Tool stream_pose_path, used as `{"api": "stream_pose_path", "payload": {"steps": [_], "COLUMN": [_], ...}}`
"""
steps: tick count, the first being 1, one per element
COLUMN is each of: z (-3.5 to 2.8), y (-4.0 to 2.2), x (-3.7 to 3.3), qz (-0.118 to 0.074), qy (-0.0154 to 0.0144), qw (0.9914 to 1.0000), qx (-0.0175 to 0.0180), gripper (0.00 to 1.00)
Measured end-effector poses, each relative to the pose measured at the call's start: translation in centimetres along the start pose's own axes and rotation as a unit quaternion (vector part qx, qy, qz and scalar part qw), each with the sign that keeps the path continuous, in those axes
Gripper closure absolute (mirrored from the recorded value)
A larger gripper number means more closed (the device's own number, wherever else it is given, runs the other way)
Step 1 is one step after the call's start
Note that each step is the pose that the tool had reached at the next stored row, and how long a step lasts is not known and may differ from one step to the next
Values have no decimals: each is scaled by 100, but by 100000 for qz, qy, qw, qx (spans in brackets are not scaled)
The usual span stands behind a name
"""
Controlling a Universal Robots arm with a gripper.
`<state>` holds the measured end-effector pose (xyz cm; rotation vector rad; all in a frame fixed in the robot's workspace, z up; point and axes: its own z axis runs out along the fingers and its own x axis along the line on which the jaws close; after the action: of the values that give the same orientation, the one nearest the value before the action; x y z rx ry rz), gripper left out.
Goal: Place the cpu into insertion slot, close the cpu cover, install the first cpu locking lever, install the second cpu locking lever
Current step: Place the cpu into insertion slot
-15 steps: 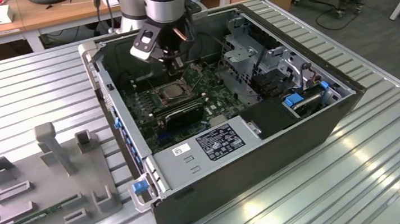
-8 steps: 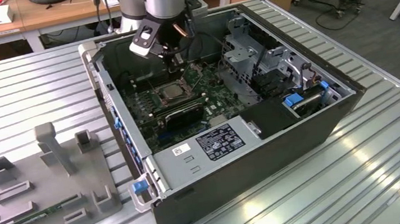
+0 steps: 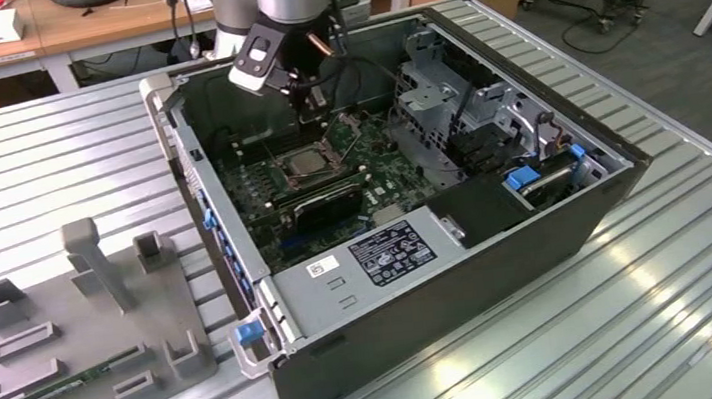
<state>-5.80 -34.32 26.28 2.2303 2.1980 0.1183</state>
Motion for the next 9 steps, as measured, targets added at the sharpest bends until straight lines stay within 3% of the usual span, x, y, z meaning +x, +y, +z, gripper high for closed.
{"api": "stream_pose_path", "payload": {"steps": [9], "z": [-25], "y": [1], "x": [1], "qz": [0], "qy": [-14], "qw": [100000], "qx": [9], "gripper": [89]}}
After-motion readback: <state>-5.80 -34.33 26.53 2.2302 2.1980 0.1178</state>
